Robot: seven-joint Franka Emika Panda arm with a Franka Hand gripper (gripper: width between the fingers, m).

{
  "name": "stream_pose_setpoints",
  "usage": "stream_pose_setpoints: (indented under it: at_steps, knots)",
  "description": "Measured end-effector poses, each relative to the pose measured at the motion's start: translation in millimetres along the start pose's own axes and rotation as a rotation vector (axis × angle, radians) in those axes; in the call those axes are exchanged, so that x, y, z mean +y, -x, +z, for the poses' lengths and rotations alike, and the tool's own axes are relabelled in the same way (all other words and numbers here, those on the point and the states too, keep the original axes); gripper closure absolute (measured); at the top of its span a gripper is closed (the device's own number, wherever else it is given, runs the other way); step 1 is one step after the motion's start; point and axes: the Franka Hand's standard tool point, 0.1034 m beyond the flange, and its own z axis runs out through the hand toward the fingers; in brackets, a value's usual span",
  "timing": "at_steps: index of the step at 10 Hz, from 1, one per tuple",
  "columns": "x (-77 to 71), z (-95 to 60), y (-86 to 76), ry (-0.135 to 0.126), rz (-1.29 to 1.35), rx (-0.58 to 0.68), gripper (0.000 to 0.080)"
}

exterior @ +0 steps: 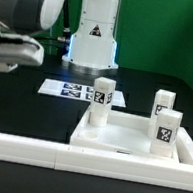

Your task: Assemble square table

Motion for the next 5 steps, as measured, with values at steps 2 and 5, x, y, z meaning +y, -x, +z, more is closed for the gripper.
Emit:
stream_pose_setpoints:
  at_steps: [2,5]
  knots:
    - [-2.5,-33.4,10.3,0.008,0.004,0.027,0.0508]
    - [1.0,-44.1,1.2,0.042,-0.001,0.161,0.0508]
